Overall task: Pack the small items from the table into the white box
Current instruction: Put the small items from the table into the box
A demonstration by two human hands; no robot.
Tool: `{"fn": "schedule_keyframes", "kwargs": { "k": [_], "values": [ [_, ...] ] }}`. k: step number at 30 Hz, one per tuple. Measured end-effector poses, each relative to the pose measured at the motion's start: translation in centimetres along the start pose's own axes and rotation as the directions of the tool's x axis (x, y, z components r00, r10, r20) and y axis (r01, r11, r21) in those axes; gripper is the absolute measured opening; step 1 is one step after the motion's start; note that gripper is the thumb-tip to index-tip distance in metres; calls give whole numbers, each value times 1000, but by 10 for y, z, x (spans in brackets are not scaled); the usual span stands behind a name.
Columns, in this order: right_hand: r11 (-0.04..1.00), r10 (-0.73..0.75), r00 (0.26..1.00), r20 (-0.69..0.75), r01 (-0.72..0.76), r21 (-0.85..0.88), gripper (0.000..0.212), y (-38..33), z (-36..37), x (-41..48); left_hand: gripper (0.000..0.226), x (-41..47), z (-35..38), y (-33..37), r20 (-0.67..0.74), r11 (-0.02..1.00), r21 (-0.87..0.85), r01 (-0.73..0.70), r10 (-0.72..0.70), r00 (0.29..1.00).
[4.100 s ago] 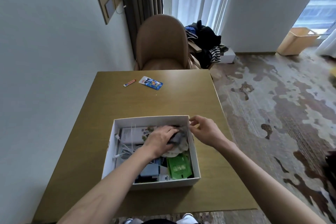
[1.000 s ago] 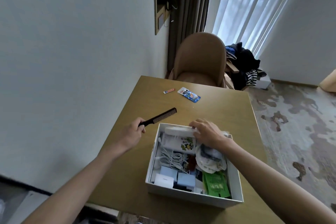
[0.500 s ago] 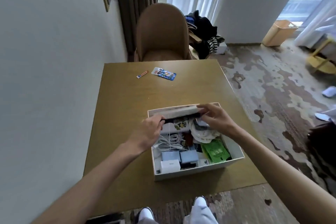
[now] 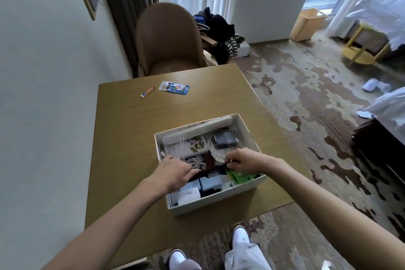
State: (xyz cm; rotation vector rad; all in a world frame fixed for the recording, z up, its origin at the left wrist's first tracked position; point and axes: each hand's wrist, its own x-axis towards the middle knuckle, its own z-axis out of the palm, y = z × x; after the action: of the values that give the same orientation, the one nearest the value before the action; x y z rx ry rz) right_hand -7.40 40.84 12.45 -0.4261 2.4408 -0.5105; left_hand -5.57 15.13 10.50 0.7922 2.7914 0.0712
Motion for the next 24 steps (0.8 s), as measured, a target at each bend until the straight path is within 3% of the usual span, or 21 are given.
{"fn": "schedule_keyframes", "kwargs": {
  "k": [5,8,16,21,24],
  "values": [
    [969,-34,967,251,94,-228,25,-4,5,18,37,-13,-3,-1,-66,997,-18,81,-82,994],
    [967,-88,980,181,127,-219,29,4,-11,21,27,-15,-10,8,-156,990,-55,127,-134,979],
    [928,-323,944,-63,329,174,18,14,-59,47,23,-5,-29,25,-232,893,-253,371,-428,873],
    [867,-353,930,-105,367,338,15,7,-78,70,18,6,-48,20,-250,696,-592,407,-639,728],
    [875,-349,925,-152,380,300,18,-1,-92,90,16,17,-60,0,-282,640,-653,406,-703,653]
  ]
}}
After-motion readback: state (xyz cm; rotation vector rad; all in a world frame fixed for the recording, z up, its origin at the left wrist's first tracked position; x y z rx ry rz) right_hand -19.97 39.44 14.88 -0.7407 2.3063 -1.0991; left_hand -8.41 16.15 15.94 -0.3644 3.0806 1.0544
